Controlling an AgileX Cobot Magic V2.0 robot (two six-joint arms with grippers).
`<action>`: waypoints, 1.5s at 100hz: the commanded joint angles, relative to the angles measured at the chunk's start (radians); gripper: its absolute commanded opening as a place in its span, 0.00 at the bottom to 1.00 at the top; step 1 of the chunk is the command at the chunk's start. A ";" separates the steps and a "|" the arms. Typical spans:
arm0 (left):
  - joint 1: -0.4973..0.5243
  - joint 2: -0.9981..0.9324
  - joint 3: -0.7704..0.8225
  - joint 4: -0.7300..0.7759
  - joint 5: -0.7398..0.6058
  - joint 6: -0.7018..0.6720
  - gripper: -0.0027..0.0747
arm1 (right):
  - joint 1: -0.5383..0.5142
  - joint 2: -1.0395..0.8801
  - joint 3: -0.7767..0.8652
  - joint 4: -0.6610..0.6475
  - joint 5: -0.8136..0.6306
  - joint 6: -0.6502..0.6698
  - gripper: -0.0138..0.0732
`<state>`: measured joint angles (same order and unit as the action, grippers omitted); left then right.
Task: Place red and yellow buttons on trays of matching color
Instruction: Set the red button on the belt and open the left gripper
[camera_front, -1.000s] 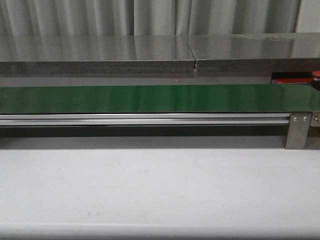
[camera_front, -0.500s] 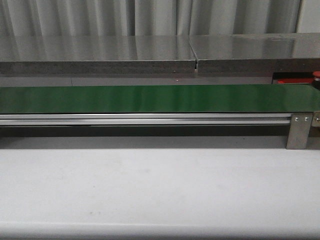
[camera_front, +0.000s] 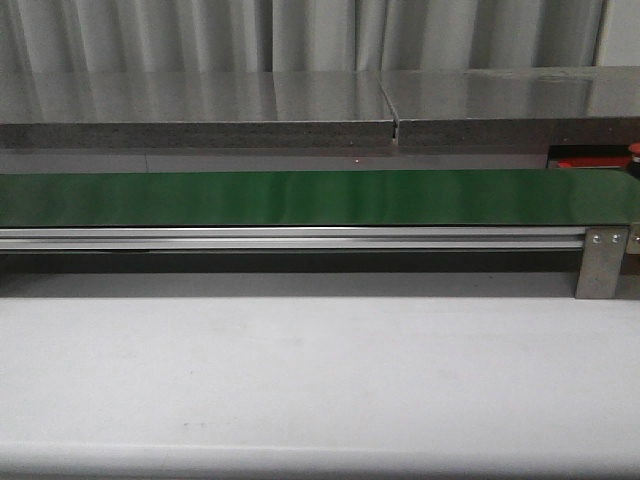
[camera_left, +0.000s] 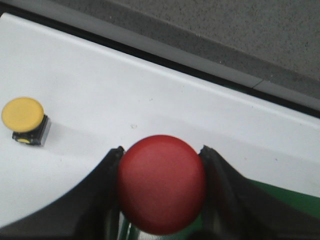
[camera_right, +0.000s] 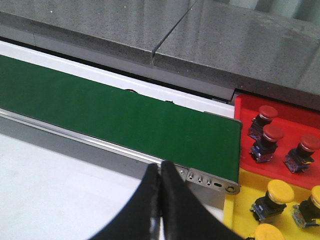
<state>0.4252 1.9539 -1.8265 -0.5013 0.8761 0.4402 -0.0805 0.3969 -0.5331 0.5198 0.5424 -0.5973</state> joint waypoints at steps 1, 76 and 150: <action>-0.012 -0.117 0.072 -0.076 -0.092 0.055 0.01 | 0.003 0.002 -0.024 0.020 -0.065 -0.007 0.02; -0.135 -0.147 0.441 -0.264 -0.398 0.282 0.01 | 0.003 0.002 -0.024 0.020 -0.065 -0.007 0.02; -0.135 -0.146 0.431 -0.326 -0.297 0.282 0.89 | 0.003 0.002 -0.024 0.020 -0.065 -0.007 0.02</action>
<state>0.2965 1.8787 -1.3604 -0.7742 0.5783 0.7233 -0.0805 0.3969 -0.5331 0.5198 0.5424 -0.5973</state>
